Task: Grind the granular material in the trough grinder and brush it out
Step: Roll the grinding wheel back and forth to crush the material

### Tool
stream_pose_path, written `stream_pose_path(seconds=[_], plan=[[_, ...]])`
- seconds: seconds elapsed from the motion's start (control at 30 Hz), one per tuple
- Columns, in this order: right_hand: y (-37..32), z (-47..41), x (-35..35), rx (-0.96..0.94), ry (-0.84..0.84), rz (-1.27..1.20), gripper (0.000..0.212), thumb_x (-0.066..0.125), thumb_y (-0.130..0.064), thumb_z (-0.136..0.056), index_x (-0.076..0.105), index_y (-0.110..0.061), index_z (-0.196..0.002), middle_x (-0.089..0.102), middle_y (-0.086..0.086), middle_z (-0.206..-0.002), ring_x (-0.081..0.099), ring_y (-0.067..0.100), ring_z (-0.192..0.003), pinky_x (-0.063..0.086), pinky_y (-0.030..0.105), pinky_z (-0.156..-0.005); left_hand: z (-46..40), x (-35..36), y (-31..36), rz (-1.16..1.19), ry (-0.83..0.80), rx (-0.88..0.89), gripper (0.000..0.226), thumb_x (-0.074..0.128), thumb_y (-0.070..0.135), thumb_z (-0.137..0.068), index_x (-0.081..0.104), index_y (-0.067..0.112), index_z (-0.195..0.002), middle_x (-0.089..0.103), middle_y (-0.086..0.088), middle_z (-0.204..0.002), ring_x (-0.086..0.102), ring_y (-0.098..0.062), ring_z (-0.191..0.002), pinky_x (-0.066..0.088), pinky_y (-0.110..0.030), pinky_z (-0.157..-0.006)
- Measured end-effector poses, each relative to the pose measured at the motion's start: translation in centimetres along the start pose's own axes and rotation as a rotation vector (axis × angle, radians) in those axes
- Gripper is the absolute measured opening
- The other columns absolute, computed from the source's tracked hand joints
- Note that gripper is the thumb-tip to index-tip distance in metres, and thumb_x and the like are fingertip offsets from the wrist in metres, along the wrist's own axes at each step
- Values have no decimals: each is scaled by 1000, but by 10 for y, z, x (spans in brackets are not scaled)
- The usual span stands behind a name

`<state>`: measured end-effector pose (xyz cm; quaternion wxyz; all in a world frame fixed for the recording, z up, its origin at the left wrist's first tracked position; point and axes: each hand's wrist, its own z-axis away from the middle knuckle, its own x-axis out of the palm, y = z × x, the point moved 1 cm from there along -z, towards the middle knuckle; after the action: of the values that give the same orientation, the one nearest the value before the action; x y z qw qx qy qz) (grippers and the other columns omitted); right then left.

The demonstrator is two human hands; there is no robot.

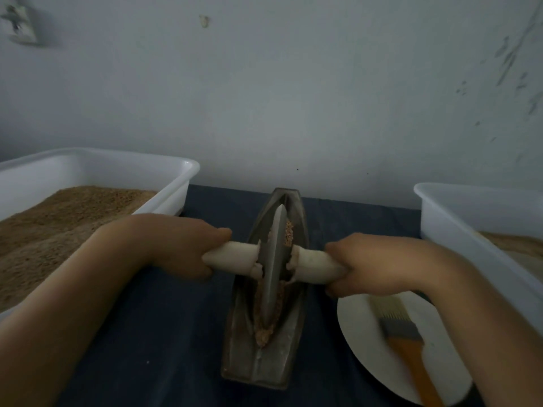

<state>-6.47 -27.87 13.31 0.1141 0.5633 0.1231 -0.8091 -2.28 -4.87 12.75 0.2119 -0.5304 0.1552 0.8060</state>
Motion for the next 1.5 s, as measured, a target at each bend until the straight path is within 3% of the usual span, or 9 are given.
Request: stream_pose_path(seconds=[0.1,0.23,0.37,0.47,0.6,0.83,1.03,1.3,1.5], plan=[[6,-12,3,29,67,-6,24,59,-29,-88,54,-10,-103,59,3,-92,56,16,-81,38,25,-60,-11,3,-3,43,62,-6,27,56,25,-91,35,26,-108,45,10,-91,46,-4,-77,36,-18,-67],[19,-35,12,88,331,109,21,55,-30,-89,37,-19,-92,45,-4,-83,43,14,-73,23,21,-49,-35,11,-10,-23,333,-43,26,56,25,-90,33,25,-103,48,2,-106,49,-14,-95,40,-29,-84],[30,-56,22,105,631,234,19,52,-28,-90,44,-16,-102,56,3,-105,52,24,-93,22,30,-63,-57,24,-11,-162,719,-126,33,55,27,-89,38,20,-117,47,0,-118,47,-19,-109,36,-35,-93],[33,-63,25,116,727,269,21,52,-25,-89,46,-15,-107,56,4,-108,51,24,-98,22,31,-67,-61,28,-8,-172,831,-148,37,57,26,-87,40,20,-119,46,0,-119,46,-20,-108,35,-34,-93],[33,-55,24,84,613,240,21,50,-28,-91,44,-14,-105,57,5,-106,53,24,-94,23,30,-67,-56,24,-8,-186,735,-125,37,56,27,-88,37,20,-119,47,-1,-119,47,-20,-110,36,-35,-93],[11,-22,12,54,208,82,15,54,-25,-90,40,-19,-91,45,-5,-81,42,8,-68,29,19,-51,-23,8,-2,-57,239,-57,41,58,25,-90,35,24,-123,51,2,-118,50,-14,-104,39,-26,-87],[1,2,3,-12,-5,8,24,60,-33,-88,55,-13,-102,57,1,-92,53,13,-78,39,26,-61,-1,3,-1,-16,34,0,31,57,26,-90,28,33,-99,40,15,-83,44,-3,-76,35,-21,-75],[18,-23,7,40,152,-58,19,59,-28,-87,48,-16,-96,55,1,-92,55,17,-83,37,25,-59,-32,11,-8,-40,308,-15,29,57,25,-90,34,27,-107,49,4,-106,48,-11,-95,39,-26,-84],[29,-51,19,81,608,259,20,51,-28,-89,44,-16,-104,56,3,-104,53,23,-93,24,31,-65,-63,26,-17,-133,728,-99,35,57,28,-87,40,21,-116,48,0,-117,47,-19,-108,38,-35,-92]])
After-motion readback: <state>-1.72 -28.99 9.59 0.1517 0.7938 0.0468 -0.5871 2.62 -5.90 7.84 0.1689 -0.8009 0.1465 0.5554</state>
